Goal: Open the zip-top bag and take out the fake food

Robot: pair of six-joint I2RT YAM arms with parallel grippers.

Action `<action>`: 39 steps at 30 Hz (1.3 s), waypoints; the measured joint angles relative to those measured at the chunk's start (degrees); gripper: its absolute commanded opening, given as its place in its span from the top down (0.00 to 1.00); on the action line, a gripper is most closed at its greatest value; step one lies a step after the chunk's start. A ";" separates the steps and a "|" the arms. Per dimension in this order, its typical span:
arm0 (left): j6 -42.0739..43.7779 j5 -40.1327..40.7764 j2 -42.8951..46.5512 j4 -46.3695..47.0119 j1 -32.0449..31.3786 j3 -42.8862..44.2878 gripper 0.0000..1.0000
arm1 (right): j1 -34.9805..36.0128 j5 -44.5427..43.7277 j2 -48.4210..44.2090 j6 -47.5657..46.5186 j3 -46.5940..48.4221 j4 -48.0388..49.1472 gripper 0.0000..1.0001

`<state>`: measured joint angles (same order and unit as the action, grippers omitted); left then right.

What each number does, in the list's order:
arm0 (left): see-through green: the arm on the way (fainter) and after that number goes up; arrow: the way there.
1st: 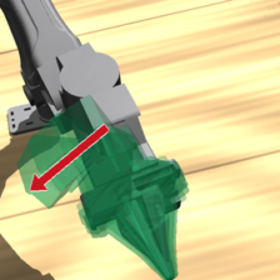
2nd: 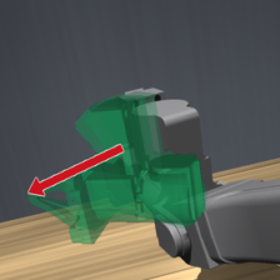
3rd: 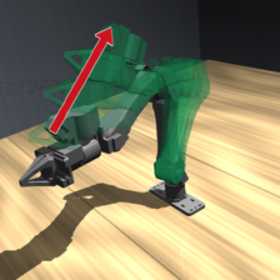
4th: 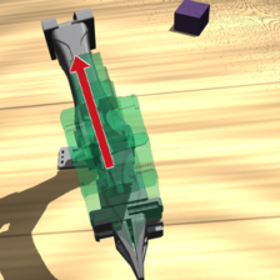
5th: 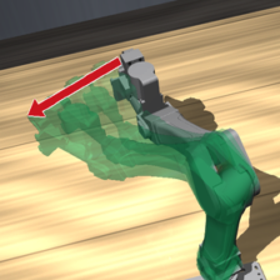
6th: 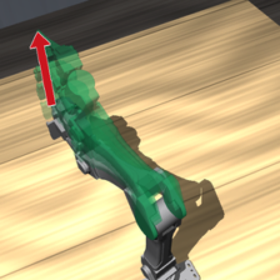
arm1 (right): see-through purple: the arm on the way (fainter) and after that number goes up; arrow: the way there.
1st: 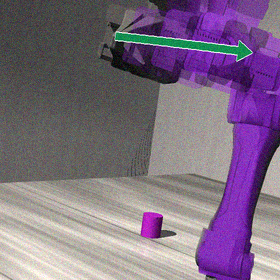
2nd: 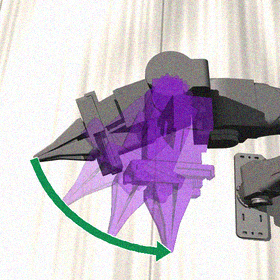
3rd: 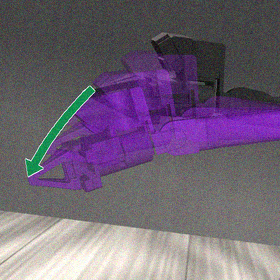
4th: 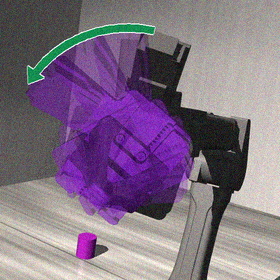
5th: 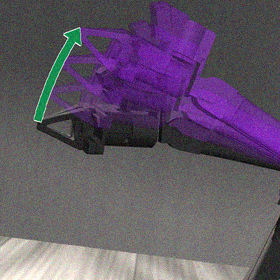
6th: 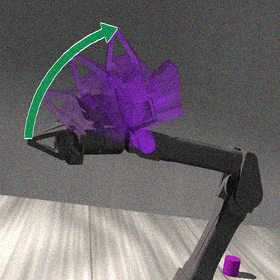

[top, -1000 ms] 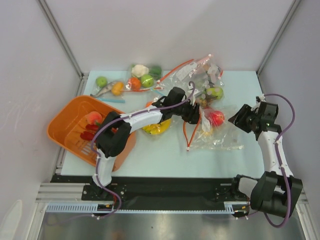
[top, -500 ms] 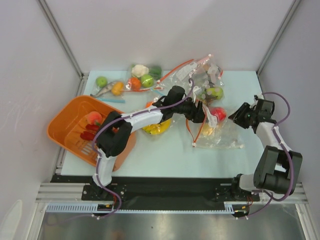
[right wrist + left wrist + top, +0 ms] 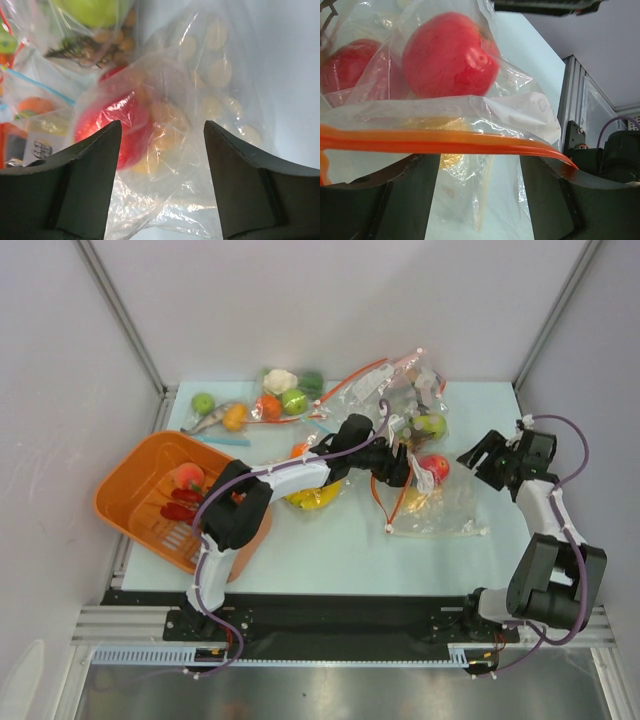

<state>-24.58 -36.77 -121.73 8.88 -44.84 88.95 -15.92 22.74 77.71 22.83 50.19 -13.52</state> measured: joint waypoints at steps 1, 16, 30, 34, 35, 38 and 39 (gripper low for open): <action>0.02 0.00 0.00 -0.02 0.00 0.00 0.30 | -0.50 0.02 -0.55 0.11 0.26 0.00 0.27; -0.79 -0.63 0.00 0.50 0.00 0.00 0.27 | 0.59 0.50 9.09 2.14 3.54 3.58 0.23; -2.38 -1.01 -1.09 2.43 0.00 0.11 0.24 | 8.81 -1.33 11.23 -0.55 3.50 2.82 0.74; -2.10 -0.02 -1.31 0.70 -0.02 0.11 0.21 | 9.07 -1.36 10.25 -0.63 2.86 2.60 0.83; -1.88 0.42 -1.33 0.20 -0.02 0.13 0.20 | 9.20 -1.36 9.99 -0.63 2.69 2.56 0.88; -1.90 0.90 -1.38 -0.68 -0.02 0.13 0.20 | 9.51 -1.31 9.57 -0.66 2.36 2.43 0.96; -1.92 1.03 -1.42 -0.70 -0.02 0.13 0.20 | 9.60 -1.33 9.49 -0.66 2.25 2.43 0.97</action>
<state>-26.50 -35.75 -123.15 8.19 -44.86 89.08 -6.33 21.41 87.20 22.17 52.45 -11.09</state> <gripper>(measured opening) 0.798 0.070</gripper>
